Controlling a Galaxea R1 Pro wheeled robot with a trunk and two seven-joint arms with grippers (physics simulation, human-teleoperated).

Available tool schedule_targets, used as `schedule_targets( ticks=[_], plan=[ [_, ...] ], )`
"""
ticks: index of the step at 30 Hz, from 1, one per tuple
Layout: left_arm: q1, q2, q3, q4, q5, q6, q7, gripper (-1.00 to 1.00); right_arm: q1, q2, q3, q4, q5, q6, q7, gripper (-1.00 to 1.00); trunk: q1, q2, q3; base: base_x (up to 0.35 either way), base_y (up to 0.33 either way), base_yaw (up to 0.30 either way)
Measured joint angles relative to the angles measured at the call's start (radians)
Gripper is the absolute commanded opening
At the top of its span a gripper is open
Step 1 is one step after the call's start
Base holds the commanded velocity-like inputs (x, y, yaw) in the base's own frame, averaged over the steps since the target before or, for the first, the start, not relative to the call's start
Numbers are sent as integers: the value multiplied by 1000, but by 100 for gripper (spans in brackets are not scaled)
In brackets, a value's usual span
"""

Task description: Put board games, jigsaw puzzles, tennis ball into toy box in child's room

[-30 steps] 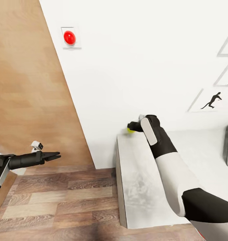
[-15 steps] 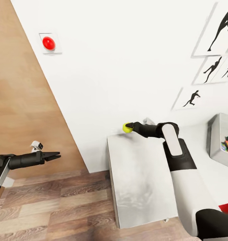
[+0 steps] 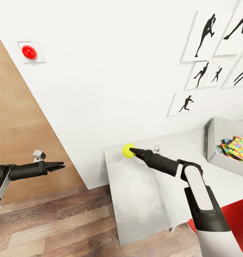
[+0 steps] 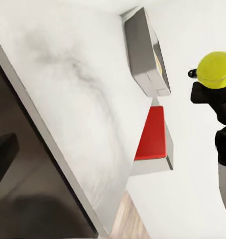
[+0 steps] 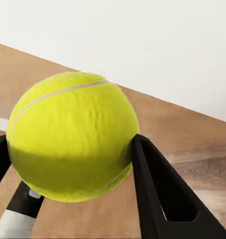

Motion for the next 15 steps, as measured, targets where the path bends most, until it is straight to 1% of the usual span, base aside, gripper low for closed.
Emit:
schedule_targets(
  ticks=[1, 2, 4, 6, 8, 9, 11, 12, 13, 14, 15],
  plan=[
    [0, 0, 0, 0, 0, 0, 0, 100, 14, 0, 0, -1, 0, 0, 24, -100, 0, 0, 1, 0, 0, -210],
    [0, 0, 0, -1, 0, 0, 0, 100, 38, 1, 1, -2, 2, -1, 63, -100, 0, 0, 3, 0, 0, -210],
    [0, 0, 0, -1, 0, 0, 0, 100, 86, -2, -2, -4, 7, -3, 117, -100, 0, 0, 5, 0, -60, -210],
    [0, 0, 0, -1, 1, 0, 0, 100, 138, -2, -2, -4, 7, -5, 146, -100, 0, 0, 8, 0, -146, -210],
    [0, 0, 0, -1, 1, 0, 0, 100, 179, -3, 1, -5, 6, -25, 183, -100, 0, 0, 11, 0, -198, -210],
    [0, 0, 0, -1, 1, 0, 0, 100, 186, -3, 1, -5, 5, -33, 195, -100, 0, 0, 12, 0, -218, -209],
    [0, 0, 1, -2, 1, 0, 0, 100, 202, -4, 2, -5, 6, -55, 246, -100, 0, 0, 15, 0, -226, -209],
    [0, 0, 1, -2, 1, 0, 0, 100, 210, -5, 2, -5, 7, -64, 290, -100, 0, 0, 16, 0, -213, -209],
    [0, 0, 1, -2, 1, 0, 0, 100, 212, -5, 2, -5, 9, -67, 316, -100, 0, 0, 18, 0, -148, -208],
    [0, 0, 1, -4, 1, 0, 0, 100, 217, -9, 2, -5, 10, -73, 367, -100, 0, 0, 19, 0, -118, -208],
    [0, 1, 1, -4, 1, 0, 0, 100, 218, -12, 2, -5, 12, -76, 391, -100, 0, 0, 20, 0, -76, -207]
  ],
)
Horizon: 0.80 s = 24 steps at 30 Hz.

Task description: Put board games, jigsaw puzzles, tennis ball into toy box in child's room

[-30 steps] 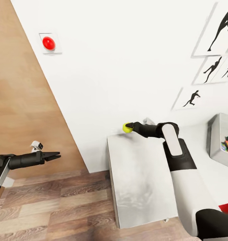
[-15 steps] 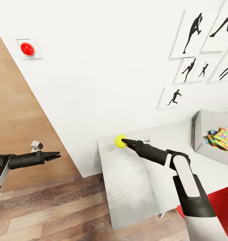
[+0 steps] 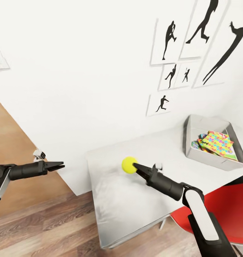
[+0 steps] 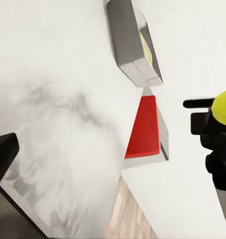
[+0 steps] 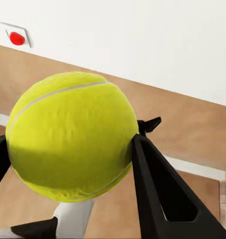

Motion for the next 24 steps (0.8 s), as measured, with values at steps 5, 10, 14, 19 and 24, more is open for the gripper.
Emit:
schedule_targets(
  ticks=[5, 10, 14, 19, 24],
  plan=[
    [0, 2, 1, -1, 1, 0, 0, 100, 14, -57, -6, 0, 8, -37, 104, -100, 0, 0, 7, 0, -30, -201],
    [1, 7, 1, 1, 0, 0, 0, 100, 49, -159, -4, 0, 12, -162, 189, -100, 0, 0, 14, 0, -4, -183],
    [1, 9, 3, 1, 1, 2, 0, 100, 56, -189, -2, 0, 41, -224, 286, -100, 0, 0, 19, 0, -1, -176],
    [2, 10, 3, 0, 1, 3, 0, 100, 57, -187, 1, 0, 132, -250, 318, -100, 0, 0, 27, 0, 0, -174],
    [2, 9, 1, -3, 1, 3, 0, 100, 58, -183, 3, 0, 162, -256, 323, -100, 0, 0, 34, 0, 0, -174]
  ],
)
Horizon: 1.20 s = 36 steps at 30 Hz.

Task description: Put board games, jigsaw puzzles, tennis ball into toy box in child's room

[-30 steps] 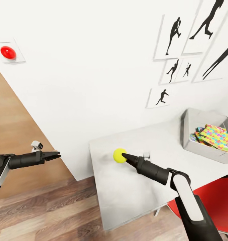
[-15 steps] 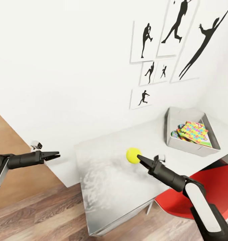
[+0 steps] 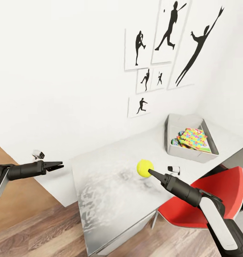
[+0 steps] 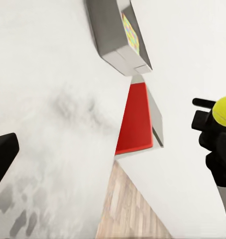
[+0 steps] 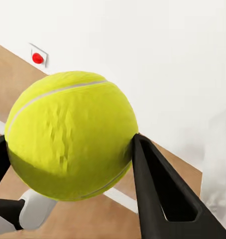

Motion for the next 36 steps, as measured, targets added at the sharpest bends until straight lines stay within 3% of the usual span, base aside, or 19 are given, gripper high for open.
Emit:
schedule_targets(
  ticks=[13, 19, 33, 36],
  plan=[
    [2, 0, -3, -10, 0, -1, 0, 100, 0, 1, 4, 0, 10, -5, 1, -100, 0, 0, 19, 0, 0, -174],
    [2, -1, -3, -10, 0, -2, 0, 100, 0, -4, 23, 0, 59, -67, 18, -100, 0, 0, 27, -8, 0, -174],
    [2, -1, -3, -10, 0, -2, 0, 100, 0, 1, 40, 0, 79, -83, 35, -100, 0, 0, 47, -86, -31, -174],
    [2, -1, -3, -9, 0, -2, 0, 100, 0, 2, 40, 0, 100, -83, 35, -100, 0, 0, 51, -5, -81, -175]
  ],
)
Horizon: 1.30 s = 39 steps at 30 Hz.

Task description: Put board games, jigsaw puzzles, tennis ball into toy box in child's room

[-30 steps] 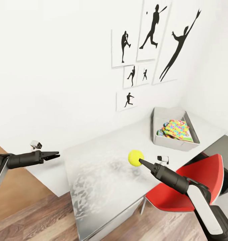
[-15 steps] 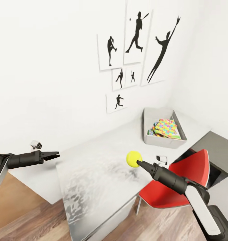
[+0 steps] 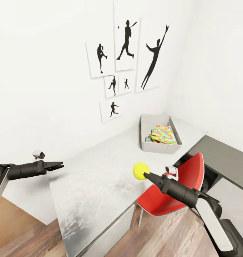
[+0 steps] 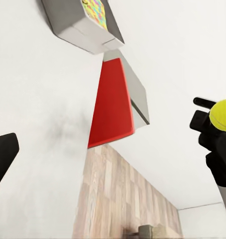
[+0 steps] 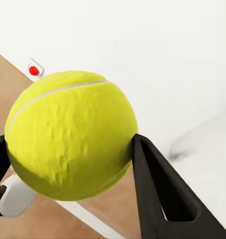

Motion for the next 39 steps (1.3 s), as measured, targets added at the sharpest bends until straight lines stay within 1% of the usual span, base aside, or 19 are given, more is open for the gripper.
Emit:
schedule_targets(
  ticks=[3, 7, 14, 19, 25, 31, 39],
  plan=[
    [0, -1, -1, -1, 0, -1, 0, 100, 0, 0, 0, 0, 13, 0, 1, -100, 0, 0, 4, -1, -83, -178],
    [0, -1, -1, -1, 0, -1, 0, 100, 0, 0, 0, 0, 17, 0, 0, -100, 0, 0, 10, 0, -97, -181],
    [0, -5, -1, -4, 1, -2, 0, 100, -1, 1, 24, 0, 21, -2, -4, -100, 0, 0, 18, 0, -248, -135],
    [0, -8, -2, -4, 0, -3, 0, 100, -1, 1, 23, 0, 25, -3, -7, -100, 0, 0, 19, 0, -300, -16],
    [0, -9, -2, -5, 1, -28, 0, 100, -1, 2, 28, 0, 25, -9, -9, -100, 0, 0, 19, 1, -304, 2],
    [0, -10, -3, -5, 0, -33, 0, 100, 0, 2, 26, 0, 25, -11, -10, -100, 0, 0, 20, 44, -295, 75],
    [0, -10, -2, -5, 0, -34, 0, 100, -1, 0, 22, 1, 25, -44, -10, -100, 0, 0, 20, 11, -48, 7]
  ],
)
